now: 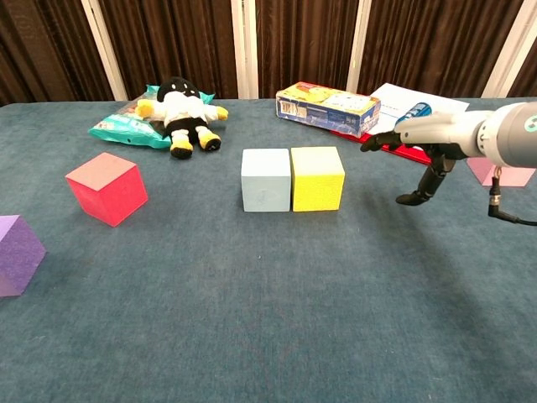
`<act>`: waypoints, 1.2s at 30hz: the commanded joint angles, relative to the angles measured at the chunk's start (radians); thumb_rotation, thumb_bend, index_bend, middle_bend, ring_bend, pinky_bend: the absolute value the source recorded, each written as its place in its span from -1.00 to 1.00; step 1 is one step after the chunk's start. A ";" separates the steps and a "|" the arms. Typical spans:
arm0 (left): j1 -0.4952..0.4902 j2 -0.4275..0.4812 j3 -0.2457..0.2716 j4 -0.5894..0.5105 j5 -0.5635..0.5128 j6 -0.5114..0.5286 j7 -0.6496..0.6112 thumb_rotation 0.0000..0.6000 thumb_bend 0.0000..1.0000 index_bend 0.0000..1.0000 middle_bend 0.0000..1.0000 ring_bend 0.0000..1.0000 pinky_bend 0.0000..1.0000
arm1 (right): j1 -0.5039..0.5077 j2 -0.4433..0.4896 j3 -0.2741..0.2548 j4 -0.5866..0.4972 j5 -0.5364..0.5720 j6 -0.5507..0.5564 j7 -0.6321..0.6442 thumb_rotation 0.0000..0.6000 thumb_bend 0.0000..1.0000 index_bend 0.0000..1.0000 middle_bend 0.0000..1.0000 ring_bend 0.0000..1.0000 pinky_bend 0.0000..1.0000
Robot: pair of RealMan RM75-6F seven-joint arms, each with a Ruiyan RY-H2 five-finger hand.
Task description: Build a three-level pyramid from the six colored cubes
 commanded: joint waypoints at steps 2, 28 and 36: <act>-0.001 -0.001 0.002 0.002 -0.001 -0.005 0.000 1.00 -0.85 -1.00 -0.98 -1.00 -1.00 | 0.003 -0.011 -0.009 0.000 0.013 0.003 -0.014 1.00 -0.24 -1.00 -0.95 -1.00 -1.00; -0.004 -0.004 0.003 0.011 -0.006 -0.011 -0.002 1.00 -0.84 -1.00 -0.98 -1.00 -1.00 | 0.021 -0.065 -0.025 0.024 0.070 -0.016 -0.037 1.00 -0.24 -1.00 -0.95 -1.00 -1.00; -0.003 -0.004 0.002 0.012 -0.006 -0.009 -0.004 1.00 -0.85 -1.00 -0.98 -1.00 -1.00 | 0.023 -0.070 -0.025 0.022 0.068 -0.017 -0.037 1.00 -0.24 -1.00 -0.95 -1.00 -1.00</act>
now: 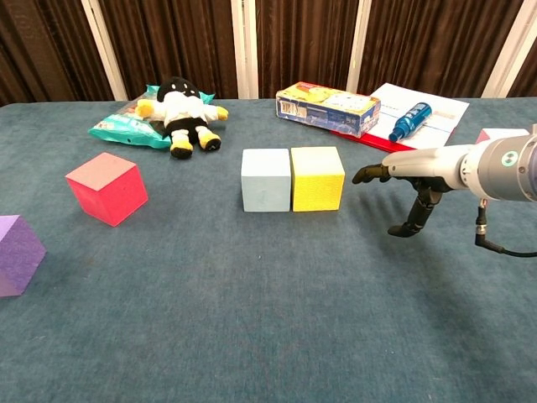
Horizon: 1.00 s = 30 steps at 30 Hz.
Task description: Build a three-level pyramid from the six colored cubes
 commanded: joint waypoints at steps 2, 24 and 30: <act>0.001 0.001 0.000 -0.001 0.001 0.001 -0.001 1.00 -0.84 -1.00 -0.98 -1.00 -1.00 | 0.002 -0.003 -0.001 -0.001 0.001 0.000 -0.002 1.00 -0.24 -1.00 -0.95 -1.00 -1.00; 0.001 0.000 -0.001 0.002 -0.002 -0.001 -0.004 1.00 -0.84 -1.00 -0.98 -1.00 -1.00 | 0.013 -0.017 -0.004 -0.008 0.014 0.004 -0.012 1.00 -0.24 -1.00 -0.95 -1.00 -1.00; 0.001 -0.001 -0.002 0.001 -0.004 0.000 -0.008 1.00 -0.84 -1.00 -0.98 -1.00 -1.00 | 0.014 -0.020 -0.004 -0.011 0.013 0.005 -0.011 1.00 -0.24 -1.00 -0.95 -1.00 -1.00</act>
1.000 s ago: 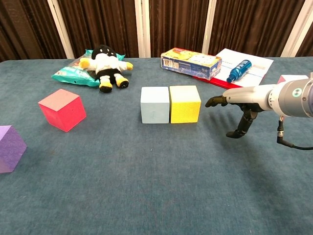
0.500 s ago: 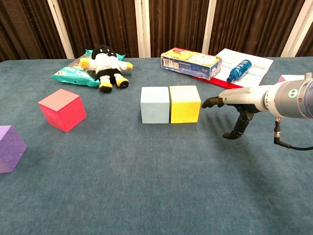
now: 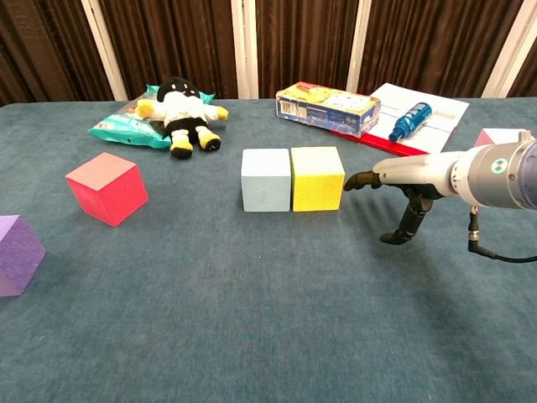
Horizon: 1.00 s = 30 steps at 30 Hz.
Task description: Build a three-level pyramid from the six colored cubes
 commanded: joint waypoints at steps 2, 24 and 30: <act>0.000 0.000 -0.001 0.000 -0.004 -0.003 -0.005 1.00 -0.84 -1.00 -0.98 -1.00 -1.00 | 0.001 -0.002 0.001 -0.003 -0.002 0.001 0.001 1.00 -0.24 -1.00 -0.95 -1.00 -1.00; 0.001 0.003 -0.004 0.001 -0.008 -0.007 -0.016 1.00 -0.84 -1.00 -0.98 -1.00 -1.00 | 0.004 -0.010 -0.001 -0.006 -0.001 0.007 0.001 1.00 -0.24 -1.00 -0.95 -1.00 -1.00; 0.002 0.004 -0.005 0.001 -0.010 -0.006 -0.018 1.00 -0.84 -1.00 -0.98 -1.00 -1.00 | 0.006 -0.010 0.001 0.008 0.021 0.027 -0.009 1.00 -0.24 -1.00 -0.95 -1.00 -1.00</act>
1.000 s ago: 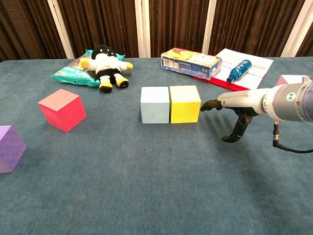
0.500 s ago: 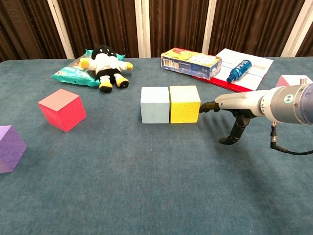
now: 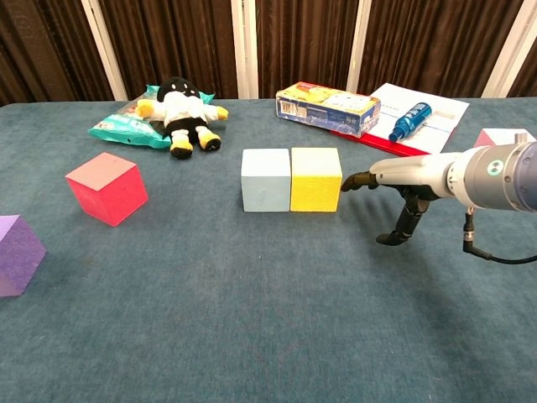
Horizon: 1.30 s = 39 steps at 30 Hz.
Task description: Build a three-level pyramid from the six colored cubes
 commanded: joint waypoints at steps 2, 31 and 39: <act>0.000 0.000 0.000 0.000 -0.001 -0.001 0.000 1.00 -0.84 -1.00 -0.98 -1.00 -1.00 | 0.002 0.001 0.002 0.011 0.021 0.009 -0.007 1.00 -0.24 -1.00 -0.95 -1.00 -1.00; -0.001 -0.001 0.000 0.010 -0.009 -0.007 -0.004 1.00 -0.84 -1.00 -0.98 -1.00 -1.00 | 0.019 -0.053 0.043 0.076 0.023 -0.028 0.014 1.00 -0.24 -1.00 -0.95 -1.00 -1.00; -0.002 -0.003 0.001 0.013 -0.010 -0.009 -0.002 1.00 -0.84 -1.00 -0.98 -1.00 -1.00 | 0.020 -0.061 0.042 0.088 0.032 -0.023 0.010 1.00 -0.24 -1.00 -0.95 -1.00 -1.00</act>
